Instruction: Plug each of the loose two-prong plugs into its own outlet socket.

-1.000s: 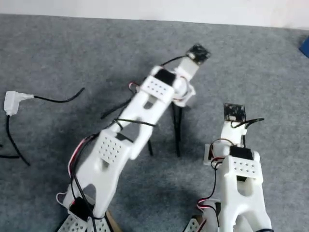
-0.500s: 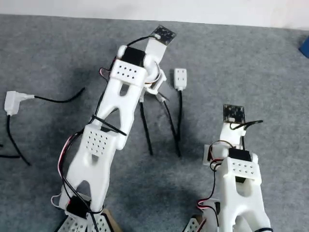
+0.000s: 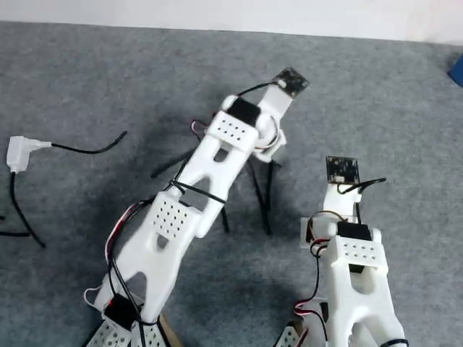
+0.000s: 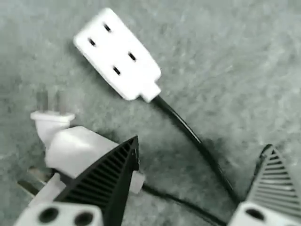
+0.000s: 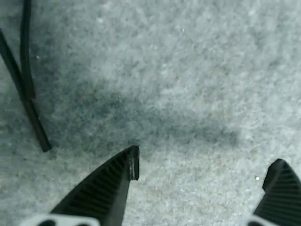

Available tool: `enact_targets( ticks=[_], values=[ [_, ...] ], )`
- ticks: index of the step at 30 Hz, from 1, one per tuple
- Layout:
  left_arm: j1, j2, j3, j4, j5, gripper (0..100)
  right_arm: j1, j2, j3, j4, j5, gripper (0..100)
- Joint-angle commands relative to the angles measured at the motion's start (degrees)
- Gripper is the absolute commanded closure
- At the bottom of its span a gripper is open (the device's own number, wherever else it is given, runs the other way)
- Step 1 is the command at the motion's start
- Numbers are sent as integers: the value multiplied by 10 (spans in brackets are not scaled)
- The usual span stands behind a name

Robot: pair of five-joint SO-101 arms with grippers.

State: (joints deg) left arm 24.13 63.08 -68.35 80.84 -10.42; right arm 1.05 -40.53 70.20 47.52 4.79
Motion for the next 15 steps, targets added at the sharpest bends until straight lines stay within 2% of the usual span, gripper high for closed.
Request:
enact_targets(
  ticks=[1, 5, 9, 15],
  values=[
    [-19, 4, -22, 45, 5, 611, -6, -1, -2, -12, 1, 601],
    [-60, 5, -73, 121, 4, 683, -6, -1, -2, -13, 1, 601],
    [-93, 4, -113, 160, 4, 768, -6, -1, -2, -13, 1, 601],
    [-92, 2, -217, 185, 6, 778, -6, -1, -2, -13, 1, 601]
  ],
)
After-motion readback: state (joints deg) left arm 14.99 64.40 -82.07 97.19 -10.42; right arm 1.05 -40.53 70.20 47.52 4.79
